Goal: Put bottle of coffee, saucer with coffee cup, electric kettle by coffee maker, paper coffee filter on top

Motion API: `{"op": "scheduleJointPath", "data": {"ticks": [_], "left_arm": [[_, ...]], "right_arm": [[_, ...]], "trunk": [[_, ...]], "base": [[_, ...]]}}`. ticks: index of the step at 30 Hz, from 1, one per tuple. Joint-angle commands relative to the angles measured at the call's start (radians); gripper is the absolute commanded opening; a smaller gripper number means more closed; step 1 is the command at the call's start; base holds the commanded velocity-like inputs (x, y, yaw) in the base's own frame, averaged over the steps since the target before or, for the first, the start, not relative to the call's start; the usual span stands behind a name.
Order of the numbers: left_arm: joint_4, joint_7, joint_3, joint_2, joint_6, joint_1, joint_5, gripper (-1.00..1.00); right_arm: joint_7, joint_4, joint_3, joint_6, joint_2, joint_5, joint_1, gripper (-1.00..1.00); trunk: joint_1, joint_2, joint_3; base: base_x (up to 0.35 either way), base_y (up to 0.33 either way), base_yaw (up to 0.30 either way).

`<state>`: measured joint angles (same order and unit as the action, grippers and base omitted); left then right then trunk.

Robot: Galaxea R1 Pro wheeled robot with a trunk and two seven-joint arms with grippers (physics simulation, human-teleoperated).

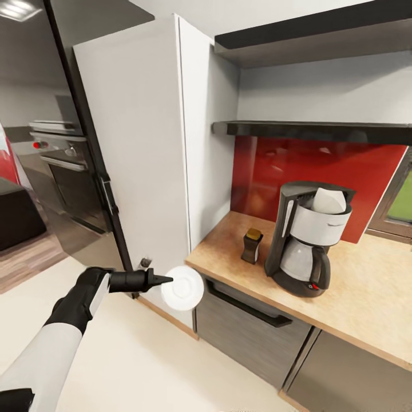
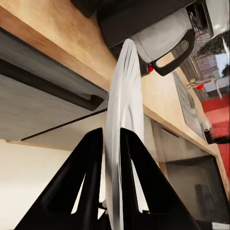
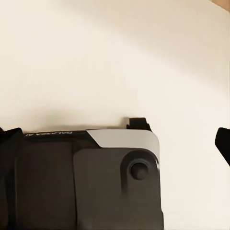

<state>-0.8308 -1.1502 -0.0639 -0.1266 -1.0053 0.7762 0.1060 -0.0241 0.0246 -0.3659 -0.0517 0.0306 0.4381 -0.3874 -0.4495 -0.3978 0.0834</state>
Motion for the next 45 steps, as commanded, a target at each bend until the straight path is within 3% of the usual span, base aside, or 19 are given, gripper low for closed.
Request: {"op": "scheduleJointPath", "data": {"ticks": [1,4,9,12,23,45], "left_arm": [[0.0,0.001,-0.001,0.0,-0.002,0.001,0.008,-1.0],[-0.001,0.001,0.0,0.002,0.0,0.001,0.019,-1.0],[-0.001,0.003,0.001,0.033,0.003,0.001,0.021,-1.0],[-0.002,0.003,0.001,0.038,0.005,0.001,0.021,-1.0],[-0.001,0.003,-0.001,0.041,0.005,0.002,0.021,-1.0],[-0.002,0.004,-0.001,0.044,0.005,0.002,0.023,-1.0]], "right_arm": [[-0.003,0.001,-0.008,-0.005,0.0,0.008,-0.001,1.0],[-0.003,0.001,-0.008,-0.004,0.0,0.008,-0.001,1.0],[-0.003,0.001,-0.008,-0.004,0.0,0.008,-0.001,1.0],[-0.004,0.001,-0.008,-0.004,0.0,0.008,-0.001,1.0],[-0.003,0.001,-0.009,0.001,0.0,0.008,-0.001,1.0],[-0.003,0.0,-0.01,0.003,0.003,0.005,-0.001,1.0]], "trunk": [[-0.001,-0.002,0.004],[-0.001,-0.002,0.008],[-0.001,-0.002,0.014],[-0.001,-0.002,0.018],[-0.001,-0.002,0.028],[-0.001,-0.002,0.029]], "base": [[-0.019,0.0,-0.175],[-0.166,0.0,-0.174],[-0.279,-0.102,-0.174],[-0.234,-0.197,-0.155],[-0.169,-0.228,-0.065],[0.059,-0.272,0.0]]}}
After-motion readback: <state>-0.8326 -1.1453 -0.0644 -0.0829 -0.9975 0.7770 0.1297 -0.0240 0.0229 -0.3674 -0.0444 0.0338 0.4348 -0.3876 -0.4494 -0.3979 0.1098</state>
